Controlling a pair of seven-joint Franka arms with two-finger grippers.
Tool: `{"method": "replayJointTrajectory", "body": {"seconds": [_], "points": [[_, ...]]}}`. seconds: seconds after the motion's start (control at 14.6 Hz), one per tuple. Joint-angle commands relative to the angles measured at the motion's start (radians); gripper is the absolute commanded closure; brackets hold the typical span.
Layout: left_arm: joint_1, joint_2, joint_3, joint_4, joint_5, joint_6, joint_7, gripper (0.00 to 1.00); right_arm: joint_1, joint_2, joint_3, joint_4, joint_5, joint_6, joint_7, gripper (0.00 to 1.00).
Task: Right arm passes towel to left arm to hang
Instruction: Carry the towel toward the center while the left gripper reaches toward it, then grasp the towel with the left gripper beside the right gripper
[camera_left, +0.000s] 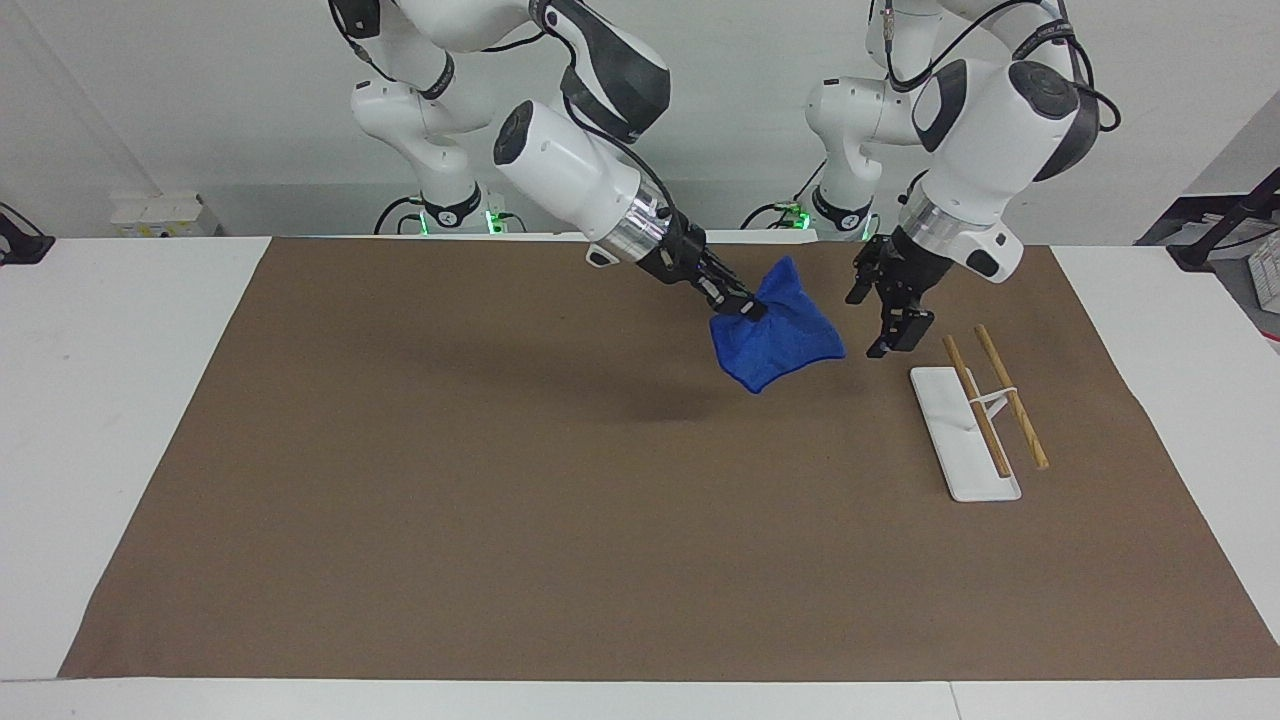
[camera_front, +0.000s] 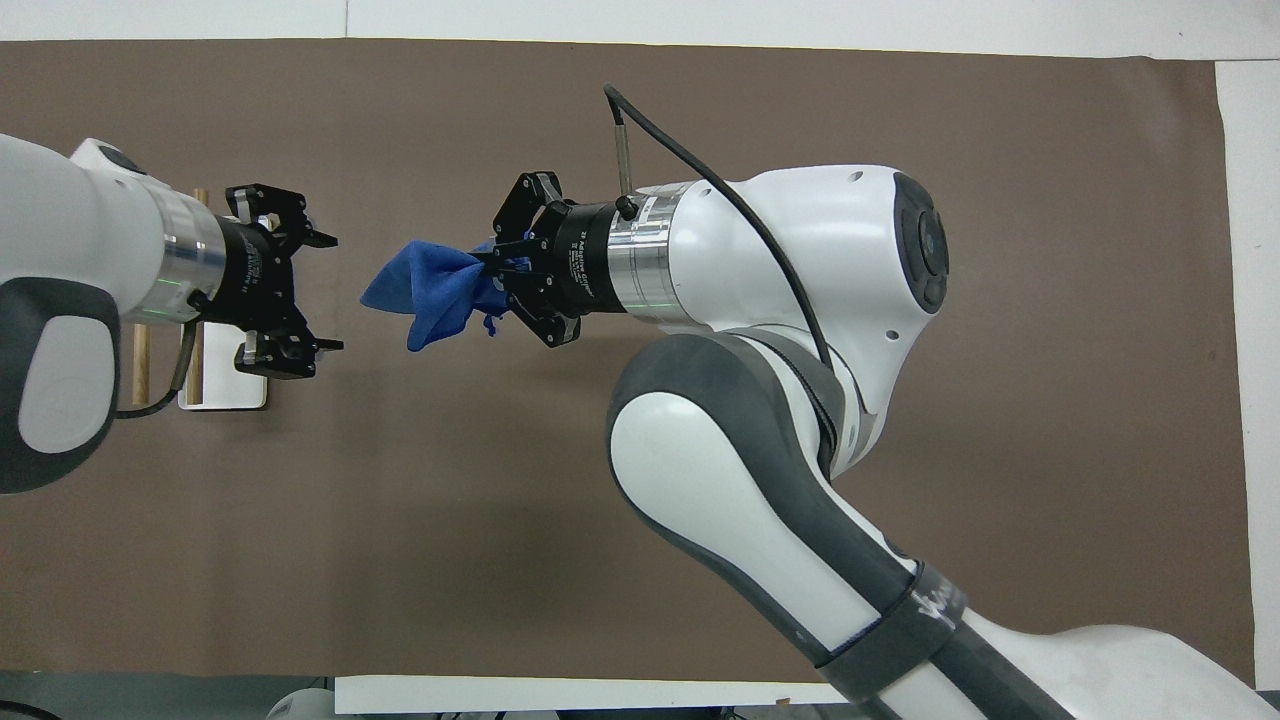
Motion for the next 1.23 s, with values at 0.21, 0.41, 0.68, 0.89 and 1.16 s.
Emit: {"method": "replayJointTrajectory", "body": {"seconds": [0.21, 0.41, 0.68, 0.89, 1.16], "points": [[-0.092, 0.030, 0.015, -0.073, -0.051, 0.138, -0.045, 0.16, -0.008, 0.013, 0.011, 0.019, 0.005, -0.012, -0.003, 1.00], [-0.093, 0.036, 0.015, -0.068, -0.072, 0.141, -0.043, 0.63, -0.008, 0.013, 0.011, 0.019, 0.004, -0.023, -0.004, 1.00], [-0.091, 0.036, 0.015, -0.064, -0.072, 0.140, -0.040, 0.98, -0.008, 0.013, 0.011, 0.019, 0.004, -0.027, -0.004, 1.00], [-0.088, 0.036, 0.015, -0.064, -0.074, 0.140, -0.040, 1.00, -0.008, 0.013, 0.011, 0.019, 0.004, -0.029, -0.004, 1.00], [-0.086, 0.038, 0.016, -0.062, -0.074, 0.141, -0.039, 1.00, -0.008, 0.013, 0.011, 0.019, 0.002, -0.036, -0.015, 1.00]]}}
